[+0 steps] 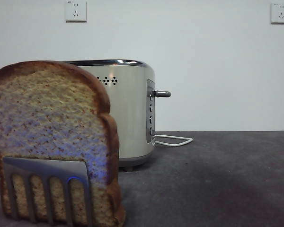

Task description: Pick up a slice of bread from the rack,put the bread on the toaster,press the button

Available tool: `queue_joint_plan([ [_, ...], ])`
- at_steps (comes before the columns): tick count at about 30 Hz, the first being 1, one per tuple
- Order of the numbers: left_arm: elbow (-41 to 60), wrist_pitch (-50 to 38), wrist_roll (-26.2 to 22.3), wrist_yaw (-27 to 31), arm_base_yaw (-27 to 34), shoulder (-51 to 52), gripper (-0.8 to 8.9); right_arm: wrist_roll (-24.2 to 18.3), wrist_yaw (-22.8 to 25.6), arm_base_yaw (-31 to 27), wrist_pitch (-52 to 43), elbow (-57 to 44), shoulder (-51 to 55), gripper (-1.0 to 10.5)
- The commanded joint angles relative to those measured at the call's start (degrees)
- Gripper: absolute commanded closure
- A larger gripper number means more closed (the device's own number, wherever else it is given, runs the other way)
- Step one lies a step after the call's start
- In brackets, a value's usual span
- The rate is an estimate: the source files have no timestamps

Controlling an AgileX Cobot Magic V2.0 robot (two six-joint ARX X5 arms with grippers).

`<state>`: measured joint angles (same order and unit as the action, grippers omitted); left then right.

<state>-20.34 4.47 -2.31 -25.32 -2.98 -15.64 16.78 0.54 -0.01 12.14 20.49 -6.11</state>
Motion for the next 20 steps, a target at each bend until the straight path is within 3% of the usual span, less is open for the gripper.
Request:
queue_joint_plan([
  [1,-3.6,2.8,-3.8,-1.6,-4.0,-2.1,8.21,0.5,-0.8,0.0,1.0,3.4,-2.3,9.5],
  [11,-18.4,20.7,-22.4,-1.7,-22.6,-14.8,8.22,-5.1,-6.1,0.0,10.1,13.9,-12.8,9.5],
  [20,-34.8,43.5,-40.7,-1.6,-33.9,-28.1,8.22,-6.0,-7.9,0.0,20.6,18.6,-19.4,9.5],
])
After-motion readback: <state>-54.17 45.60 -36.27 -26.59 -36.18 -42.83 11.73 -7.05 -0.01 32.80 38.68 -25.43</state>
